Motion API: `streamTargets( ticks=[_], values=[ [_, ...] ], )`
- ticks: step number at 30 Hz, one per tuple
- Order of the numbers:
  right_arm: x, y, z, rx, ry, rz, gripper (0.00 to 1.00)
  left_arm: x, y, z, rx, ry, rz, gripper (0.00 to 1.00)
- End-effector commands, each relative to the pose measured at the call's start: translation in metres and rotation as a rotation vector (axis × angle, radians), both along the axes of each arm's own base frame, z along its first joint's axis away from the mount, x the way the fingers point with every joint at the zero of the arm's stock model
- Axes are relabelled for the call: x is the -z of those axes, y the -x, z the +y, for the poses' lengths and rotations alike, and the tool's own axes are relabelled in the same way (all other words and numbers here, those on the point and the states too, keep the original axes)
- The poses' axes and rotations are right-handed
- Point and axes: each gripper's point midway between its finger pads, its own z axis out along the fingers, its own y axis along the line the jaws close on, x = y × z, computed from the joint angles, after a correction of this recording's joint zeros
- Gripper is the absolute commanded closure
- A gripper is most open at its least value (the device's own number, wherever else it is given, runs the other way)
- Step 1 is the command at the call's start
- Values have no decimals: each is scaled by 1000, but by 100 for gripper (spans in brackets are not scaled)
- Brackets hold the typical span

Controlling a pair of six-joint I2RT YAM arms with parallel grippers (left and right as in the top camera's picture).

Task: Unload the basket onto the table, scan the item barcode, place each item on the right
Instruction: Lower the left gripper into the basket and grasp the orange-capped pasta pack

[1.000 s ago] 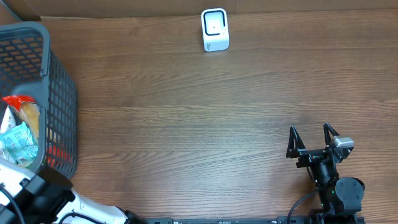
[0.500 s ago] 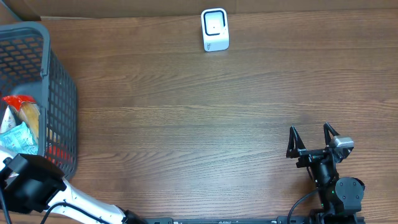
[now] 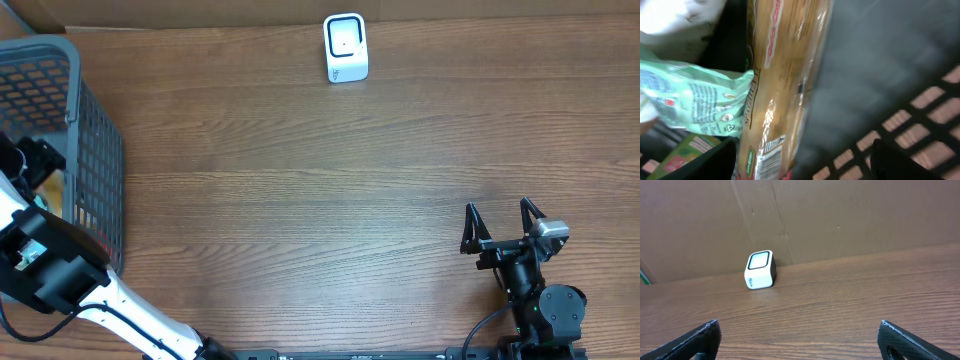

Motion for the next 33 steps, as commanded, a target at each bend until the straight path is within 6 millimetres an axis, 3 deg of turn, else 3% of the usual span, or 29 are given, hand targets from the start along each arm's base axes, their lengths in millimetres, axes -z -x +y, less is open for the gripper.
streamTargets(
  ticks=[1,8,18,19,20,22,28,33],
  values=[
    [1,0,-1,8,-3,-6,0,21,9,-1,-3,11,52,23],
    [1,0,-1,8,-3,-6,0,63,27,-4,-44,19,127,24],
    [1,0,-1,8,-3,-6,0,84,34,-7,-67,17,153,39],
    [1,0,-1,8,-3,-6,0,85,34,-7,-67,17,153,46],
    [1,0,-1,8,-3,-6,0,85,34,-7,-67,16,153,67],
    [1,0,-1,8,-3,-6,0,85,33,-6,-68,14,149,95],
    [1,0,-1,8,-3,-6,0,84,33,-6,-66,13,147,96],
    [1,0,-1,8,-3,-6,0,66,31,-4,-67,-2,131,96]
  ],
)
